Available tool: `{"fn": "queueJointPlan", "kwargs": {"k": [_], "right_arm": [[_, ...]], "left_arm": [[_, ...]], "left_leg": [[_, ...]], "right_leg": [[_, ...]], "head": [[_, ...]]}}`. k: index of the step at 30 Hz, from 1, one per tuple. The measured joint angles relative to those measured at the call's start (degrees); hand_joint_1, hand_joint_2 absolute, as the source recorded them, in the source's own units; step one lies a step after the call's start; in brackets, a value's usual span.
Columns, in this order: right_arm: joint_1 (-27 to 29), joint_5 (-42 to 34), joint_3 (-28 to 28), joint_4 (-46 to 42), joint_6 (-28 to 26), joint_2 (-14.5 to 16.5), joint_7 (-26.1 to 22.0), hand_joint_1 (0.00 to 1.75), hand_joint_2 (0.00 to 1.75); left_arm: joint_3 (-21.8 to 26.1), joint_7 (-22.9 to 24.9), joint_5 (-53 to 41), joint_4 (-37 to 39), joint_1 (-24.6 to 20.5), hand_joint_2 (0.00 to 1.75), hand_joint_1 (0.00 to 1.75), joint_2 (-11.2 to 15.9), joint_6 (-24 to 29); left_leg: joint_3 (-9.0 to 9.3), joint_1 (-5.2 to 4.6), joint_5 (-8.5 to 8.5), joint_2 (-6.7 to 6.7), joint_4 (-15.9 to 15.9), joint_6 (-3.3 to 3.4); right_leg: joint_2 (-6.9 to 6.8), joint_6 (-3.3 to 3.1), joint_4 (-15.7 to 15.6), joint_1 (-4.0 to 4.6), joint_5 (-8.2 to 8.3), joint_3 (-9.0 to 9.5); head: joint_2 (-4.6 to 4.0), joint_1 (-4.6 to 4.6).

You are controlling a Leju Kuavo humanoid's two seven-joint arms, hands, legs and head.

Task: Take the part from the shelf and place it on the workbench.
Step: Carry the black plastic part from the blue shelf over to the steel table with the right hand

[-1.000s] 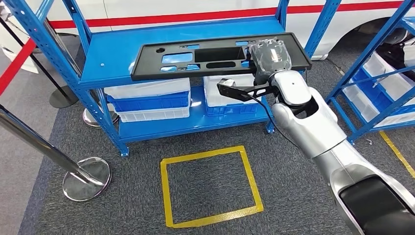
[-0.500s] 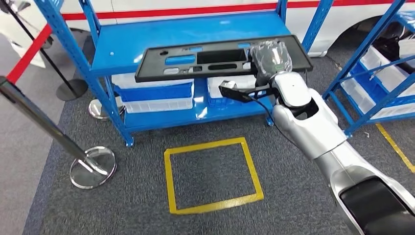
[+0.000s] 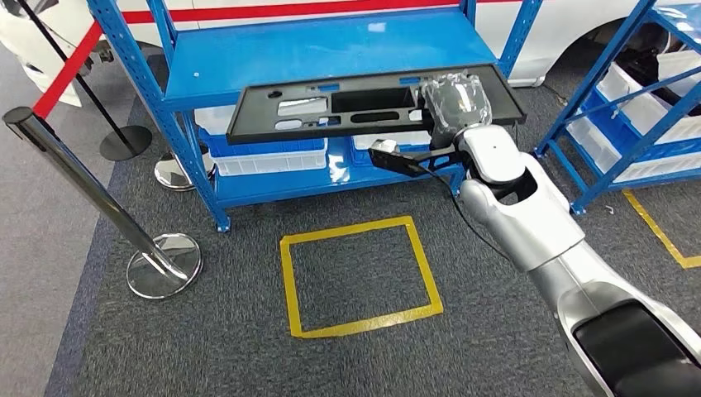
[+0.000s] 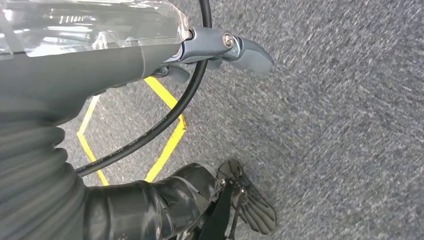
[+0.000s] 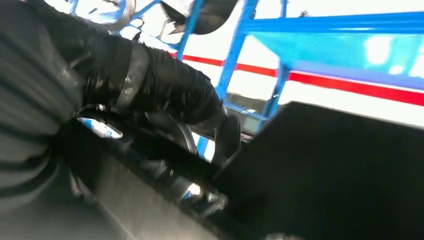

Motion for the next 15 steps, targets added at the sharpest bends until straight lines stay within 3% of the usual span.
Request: {"fn": "queueJointPlan", "kwargs": {"k": [1, 2, 5, 6, 7, 8, 10, 12, 13, 15], "right_arm": [[-0.1, 0.0, 0.0, 0.0, 0.0, 0.0, 0.0, 1.75, 1.75], [-0.2, 0.0, 0.0, 0.0, 0.0, 0.1, 0.0, 1.75, 1.75], [-0.2, 0.1, 0.0, 0.0, 0.0, 0.3, 0.0, 1.75, 1.75], [-0.2, 0.1, 0.0, 0.0, 0.0, 0.3, 0.0, 1.75, 1.75], [-0.1, 0.2, 0.0, 0.0, 0.0, 0.3, 0.0, 1.75, 1.75], [0.0, 0.2, 0.0, 0.0, 0.0, 0.3, 0.0, 1.75, 1.75], [0.1, 0.3, 0.0, 0.1, 0.0, 0.3, 0.0, 1.75, 1.75], [0.2, 0.3, 0.0, 0.1, -0.1, 0.2, -0.1, 1.75, 1.75], [0.3, 0.3, 0.0, 0.1, -0.1, 0.2, -0.2, 1.75, 1.75], [0.5, 0.4, 0.0, 0.1, -0.2, 0.1, -0.2, 1.75, 1.75]], "left_arm": [[0.0, 0.0, 0.0, 0.0, 0.0, 1.75, 0.0, 0.0, 0.0], [0.0, 0.0, 0.0, 0.0, 0.0, 1.75, 0.0, 0.0, 0.0], [0.0, 0.0, 0.0, 0.0, 0.1, 1.75, 0.0, 0.1, 0.0], [0.0, 0.0, 0.0, 0.0, 0.1, 1.75, 0.0, 0.1, 0.0], [0.0, 0.0, -0.1, 0.0, 0.1, 1.75, 0.0, 0.1, 0.1], [0.0, 0.0, -0.1, 0.0, 0.1, 1.75, 0.0, 0.1, 0.1], [0.0, 0.1, -0.2, 0.0, 0.1, 1.75, 0.0, 0.1, 0.2], [0.0, 0.2, -0.2, 0.0, 0.0, 1.75, 0.0, 0.1, 0.2], [0.0, 0.2, -0.2, 0.0, -0.1, 1.75, 0.0, 0.1, 0.3], [0.0, 0.0, -0.3, 0.0, 0.0, 1.75, 0.0, 0.1, 0.4]], "left_leg": [[-0.36, 0.01, -0.36, -0.09, 0.2, -0.28], [-0.91, -0.01, -1.75, -0.18, 1.1, -0.55], [-3.28, 0.4, -10.01, -0.34, 10.3, -1.32], [-3.73, 0.61, -11.5, -0.34, 13.8, -1.58], [-3.59, 0.8, -11.46, -0.33, 16.1, -1.8], [-2.54, 0.97, -10.14, -0.33, 16.4, -1.99], [2.1, 1.3, -7.42, -0.34, 11.8, -2.26], [7.66, 1.17, -8.52, -0.55, 3.8, -2.1], [9.19, 1.01, -9.55, -0.69, 1.0, -1.83], [9.34, 0.65, -9.85, -0.83, -0.4, -0.84]], "right_leg": [[-0.14, -0.36, -0.5, -0.14, 0.7, -0.28], [-0.27, -0.81, -0.9, -0.33, 1.56, -0.8], [-0.44, -1.52, -1.3, -0.39, 4.12, -3.41], [-0.43, -1.46, -1.3, -0.37, 4.89, -4.44], [-0.42, -1.35, -1.2, -0.38, 5.66, -5.48], [-0.41, -1.16, -1.0, -0.44, 6.42, -6.59], [-0.33, -0.62, -0.5, -0.63, 7.74, -8.69], [-0.27, 0.14, 0.1, -0.72, 8.81, -10.23], [-0.28, 0.52, 0.3, -0.72, 9.26, -10.63], [-0.33, 1.31, 0.1, -0.8, 10.2, -10.83]], "head": [[0.0, 0.01], [0.0, -0.02], [0.0, -0.05], [0.0, -0.05], [0.0, -0.06], [0.0, -0.07], [0.0, -0.07], [0.0, -0.07], [0.0, -0.03], [0.0, 0.03]]}}
